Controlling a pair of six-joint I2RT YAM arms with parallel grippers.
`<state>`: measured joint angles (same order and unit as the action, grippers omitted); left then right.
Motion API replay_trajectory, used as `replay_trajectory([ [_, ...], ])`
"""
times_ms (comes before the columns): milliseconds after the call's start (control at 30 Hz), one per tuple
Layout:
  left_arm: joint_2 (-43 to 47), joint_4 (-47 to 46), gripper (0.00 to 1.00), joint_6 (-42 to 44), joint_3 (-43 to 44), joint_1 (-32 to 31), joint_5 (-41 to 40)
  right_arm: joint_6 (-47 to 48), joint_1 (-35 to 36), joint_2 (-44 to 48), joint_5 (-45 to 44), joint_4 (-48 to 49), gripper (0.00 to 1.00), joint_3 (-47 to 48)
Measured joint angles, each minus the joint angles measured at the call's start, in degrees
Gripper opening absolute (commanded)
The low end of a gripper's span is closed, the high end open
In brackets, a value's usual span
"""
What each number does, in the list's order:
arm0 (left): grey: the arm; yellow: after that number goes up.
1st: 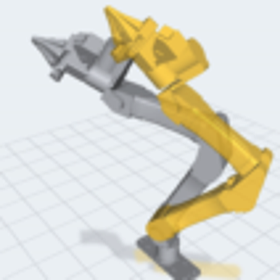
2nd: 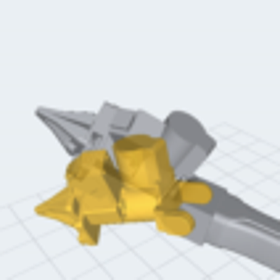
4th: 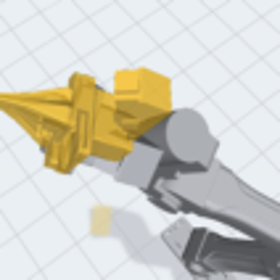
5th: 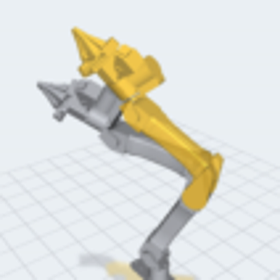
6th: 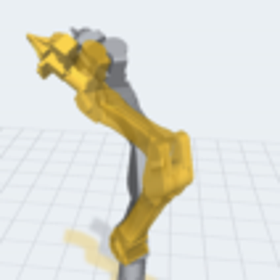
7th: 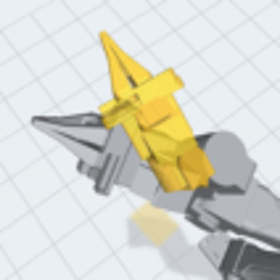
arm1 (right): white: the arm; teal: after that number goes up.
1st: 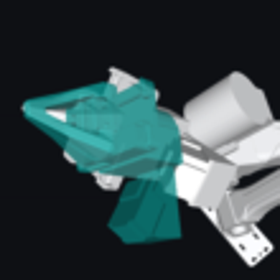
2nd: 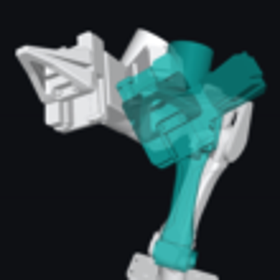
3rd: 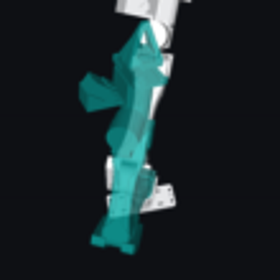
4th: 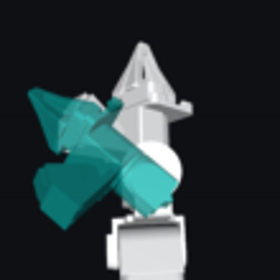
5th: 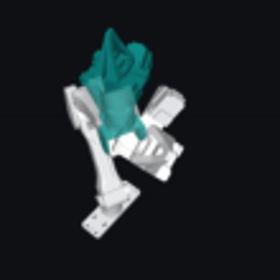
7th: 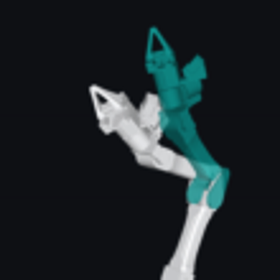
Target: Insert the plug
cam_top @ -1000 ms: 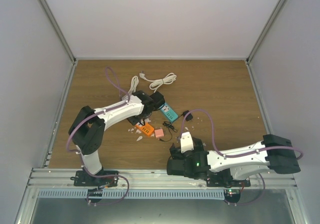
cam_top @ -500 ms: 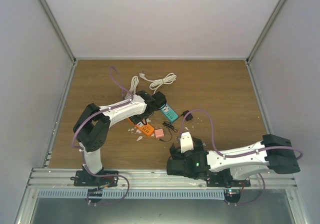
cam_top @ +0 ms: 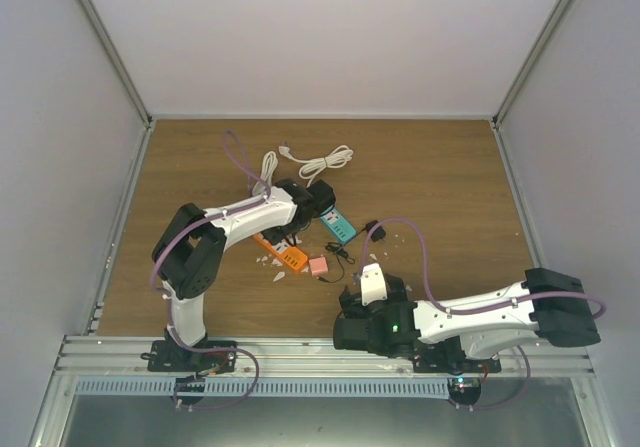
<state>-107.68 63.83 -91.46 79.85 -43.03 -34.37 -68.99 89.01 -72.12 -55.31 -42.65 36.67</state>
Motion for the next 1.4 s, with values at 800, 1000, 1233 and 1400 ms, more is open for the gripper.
replay_trajectory([
  [800, -1.55, -3.04, 0.00, 0.04, -2.23, 0.33, -0.13, 0.17, 0.00, -0.81, 0.11, 0.31, 1.00, 0.00],
  [1000, -1.62, -3.15, 0.00, -0.11, -2.43, 0.15, -0.44, 0.20, 0.00, -1.03, 0.11, 0.31, 1.00, 0.00],
  [1233, -1.44, -3.82, 0.00, -1.81, -3.58, -0.79, -2.25, 0.20, 0.00, -1.03, 0.11, 0.31, 1.00, 0.00],
  [1400, -1.44, -3.91, 0.09, -2.86, -3.82, -1.16, -3.08, 0.20, 0.00, -1.03, 0.11, 0.31, 1.00, 0.00],
])
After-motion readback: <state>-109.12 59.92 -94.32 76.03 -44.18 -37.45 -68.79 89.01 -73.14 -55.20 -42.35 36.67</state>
